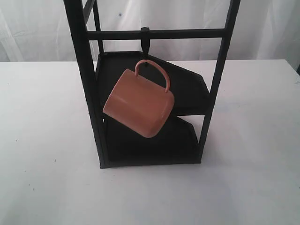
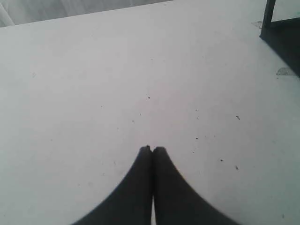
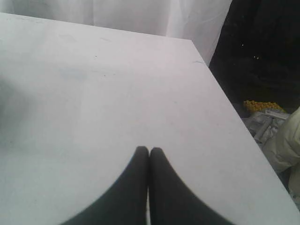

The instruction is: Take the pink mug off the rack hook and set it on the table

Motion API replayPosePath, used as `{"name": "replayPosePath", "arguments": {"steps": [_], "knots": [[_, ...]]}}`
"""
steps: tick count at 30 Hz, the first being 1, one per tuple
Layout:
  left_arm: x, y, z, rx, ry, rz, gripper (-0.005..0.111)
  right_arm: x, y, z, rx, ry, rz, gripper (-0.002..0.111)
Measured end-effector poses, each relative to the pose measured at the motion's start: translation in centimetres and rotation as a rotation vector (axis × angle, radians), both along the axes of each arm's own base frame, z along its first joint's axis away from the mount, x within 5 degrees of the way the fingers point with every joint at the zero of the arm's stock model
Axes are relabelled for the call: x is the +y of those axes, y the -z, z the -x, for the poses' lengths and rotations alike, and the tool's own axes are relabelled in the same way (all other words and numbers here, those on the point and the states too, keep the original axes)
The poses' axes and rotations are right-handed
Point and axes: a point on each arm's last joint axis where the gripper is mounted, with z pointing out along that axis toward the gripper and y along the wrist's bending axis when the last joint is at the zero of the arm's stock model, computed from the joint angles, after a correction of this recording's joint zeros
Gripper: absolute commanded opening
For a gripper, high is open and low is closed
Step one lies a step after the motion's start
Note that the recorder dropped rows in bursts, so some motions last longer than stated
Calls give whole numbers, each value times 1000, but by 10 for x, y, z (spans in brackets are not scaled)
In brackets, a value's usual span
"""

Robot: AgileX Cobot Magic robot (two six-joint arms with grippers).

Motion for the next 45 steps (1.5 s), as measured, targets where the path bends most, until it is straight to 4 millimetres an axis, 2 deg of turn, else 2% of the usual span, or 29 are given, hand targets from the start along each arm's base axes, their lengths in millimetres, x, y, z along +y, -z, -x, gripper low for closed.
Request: {"name": "replayPosePath", "arguments": {"steps": [18,20,23,26,28,32,37,41,45], "knots": [[0,0,0,0,0,0,0,0,-2,0,-17,-1,2,0],[0,0,0,0,0,0,0,0,-9,-2,-106,-7,10,0],[0,0,0,0,0,0,0,2,-34,-3,-379,-24,29,0],[0,0,0,0,0,0,0,4,-56,2,-635,-46,-69,0],[0,0,0,0,0,0,0,4,-66,6,-738,-59,-95,0],[0,0,0,0,0,0,0,4,-69,8,-782,-73,-188,0],[0,0,0,0,0,0,0,4,-71,9,-818,-102,-400,0],[0,0,0,0,0,0,0,4,-70,6,-798,-102,-451,0],[0,0,0,0,0,0,0,3,-76,-6,-699,-73,-468,0]]}}
